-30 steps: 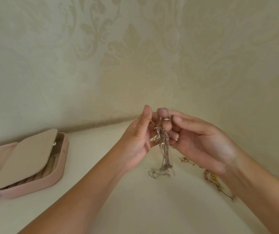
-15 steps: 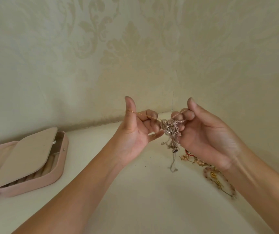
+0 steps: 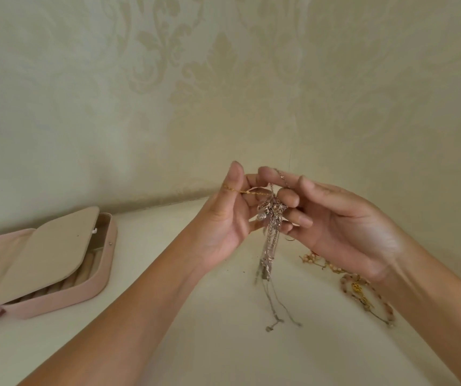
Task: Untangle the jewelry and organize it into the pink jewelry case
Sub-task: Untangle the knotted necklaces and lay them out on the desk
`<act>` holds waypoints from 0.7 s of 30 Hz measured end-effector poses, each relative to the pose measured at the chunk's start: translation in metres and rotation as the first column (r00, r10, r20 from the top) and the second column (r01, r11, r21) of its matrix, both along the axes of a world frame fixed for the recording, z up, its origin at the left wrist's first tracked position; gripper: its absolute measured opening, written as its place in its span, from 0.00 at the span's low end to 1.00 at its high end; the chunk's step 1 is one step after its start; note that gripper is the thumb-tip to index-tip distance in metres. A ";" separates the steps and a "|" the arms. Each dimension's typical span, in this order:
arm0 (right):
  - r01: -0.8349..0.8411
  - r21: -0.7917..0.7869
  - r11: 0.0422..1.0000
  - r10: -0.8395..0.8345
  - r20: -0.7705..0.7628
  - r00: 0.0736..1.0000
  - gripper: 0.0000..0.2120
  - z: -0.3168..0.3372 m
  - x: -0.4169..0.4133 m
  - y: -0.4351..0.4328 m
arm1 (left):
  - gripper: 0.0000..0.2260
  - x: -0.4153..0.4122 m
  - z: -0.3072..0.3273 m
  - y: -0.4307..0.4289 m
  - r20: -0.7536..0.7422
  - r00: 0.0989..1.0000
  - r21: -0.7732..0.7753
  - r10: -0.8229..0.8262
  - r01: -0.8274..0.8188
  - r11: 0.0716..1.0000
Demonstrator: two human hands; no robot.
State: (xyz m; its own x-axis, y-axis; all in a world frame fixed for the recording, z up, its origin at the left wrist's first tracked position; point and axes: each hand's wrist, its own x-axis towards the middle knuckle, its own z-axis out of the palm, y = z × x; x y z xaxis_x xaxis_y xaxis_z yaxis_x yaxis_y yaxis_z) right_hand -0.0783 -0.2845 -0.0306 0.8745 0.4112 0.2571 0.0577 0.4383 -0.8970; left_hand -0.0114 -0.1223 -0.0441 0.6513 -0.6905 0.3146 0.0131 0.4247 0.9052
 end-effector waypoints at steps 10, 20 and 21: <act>-0.093 -0.098 0.991 0.100 0.073 0.992 0.21 0.006 -0.007 -0.007 | 0.31 0.003 0.000 0.004 0.070 0.997 0.080 0.014 -0.019 0.997; 0.136 0.019 0.991 -0.136 -0.013 0.991 0.10 0.006 -0.006 -0.002 | 0.37 0.010 -0.004 0.007 -0.141 0.990 0.022 0.007 -0.004 1.000; 0.156 -0.002 0.988 -0.156 -0.025 0.987 0.09 0.007 -0.008 -0.001 | 0.36 0.011 -0.002 0.008 -0.163 0.986 -0.016 0.023 -0.026 1.000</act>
State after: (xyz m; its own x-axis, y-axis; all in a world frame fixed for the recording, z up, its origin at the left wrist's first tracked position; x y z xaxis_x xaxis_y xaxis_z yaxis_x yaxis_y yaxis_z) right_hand -0.0862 -0.2851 -0.0231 0.9341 0.2694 0.2342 0.1025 0.4261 -0.8989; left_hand -0.0002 -0.1142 -0.0465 0.7117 -0.6687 0.2154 0.1488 0.4431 0.8840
